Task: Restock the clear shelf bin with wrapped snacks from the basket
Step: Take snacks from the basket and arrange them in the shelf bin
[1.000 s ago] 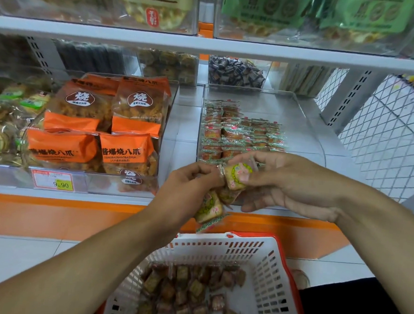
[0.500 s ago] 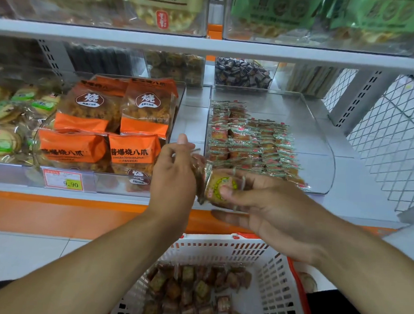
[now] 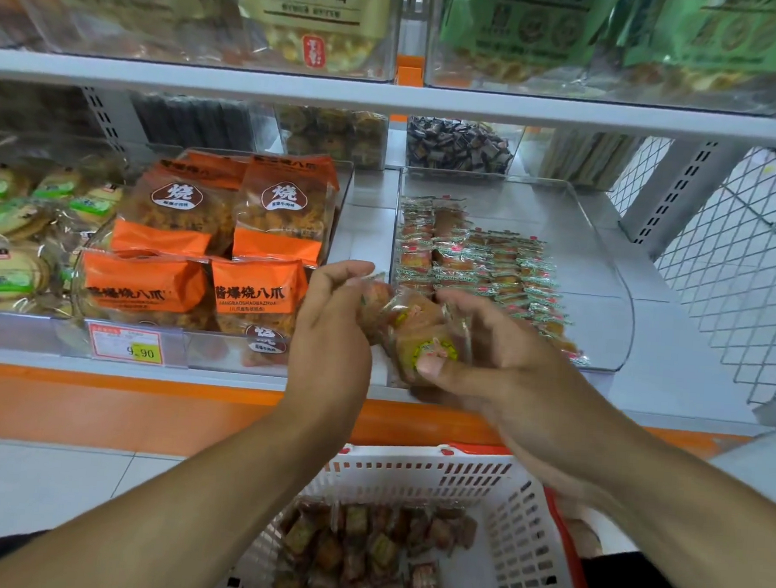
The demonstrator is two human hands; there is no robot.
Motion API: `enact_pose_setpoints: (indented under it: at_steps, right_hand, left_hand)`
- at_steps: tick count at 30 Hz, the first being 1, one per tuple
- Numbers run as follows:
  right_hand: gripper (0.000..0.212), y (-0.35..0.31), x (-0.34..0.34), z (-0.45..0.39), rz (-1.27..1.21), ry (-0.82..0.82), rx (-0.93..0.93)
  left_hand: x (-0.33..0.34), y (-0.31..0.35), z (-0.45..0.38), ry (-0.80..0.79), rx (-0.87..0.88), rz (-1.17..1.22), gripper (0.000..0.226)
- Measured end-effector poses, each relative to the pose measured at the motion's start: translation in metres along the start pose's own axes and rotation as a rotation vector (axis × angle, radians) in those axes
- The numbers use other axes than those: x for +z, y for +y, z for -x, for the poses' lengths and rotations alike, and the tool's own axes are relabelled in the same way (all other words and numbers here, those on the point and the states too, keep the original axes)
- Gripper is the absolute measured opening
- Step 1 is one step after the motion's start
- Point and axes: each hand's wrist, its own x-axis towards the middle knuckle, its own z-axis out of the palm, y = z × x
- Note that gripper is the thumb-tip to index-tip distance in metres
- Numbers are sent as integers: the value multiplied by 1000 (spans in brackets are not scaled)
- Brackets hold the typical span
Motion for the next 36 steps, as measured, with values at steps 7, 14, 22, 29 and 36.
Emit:
enact_pose_setpoints:
  at_steps: [7, 14, 22, 29, 36]
  right_hand:
    - [56, -26, -37, -2, 312, -252, -90]
    - [64, -19, -45, -9, 217, -242, 6]
    - [50, -8, -41, -18, -142, -138, 26]
    - [44, -8, -39, -16, -208, -222, 76]
    - [75, -19, -60, -20, 3, -237, 66]
  left_hand:
    - [-2, 5, 5, -225, -31, -43, 26]
    - [-2, 3, 8, -355, 18, -160, 31]
    - [0, -5, 10, -301, -42, 24, 36]
    - [2, -6, 8, -285, -79, 71, 25]
    - [8, 3, 5, -467, 38, -127, 33]
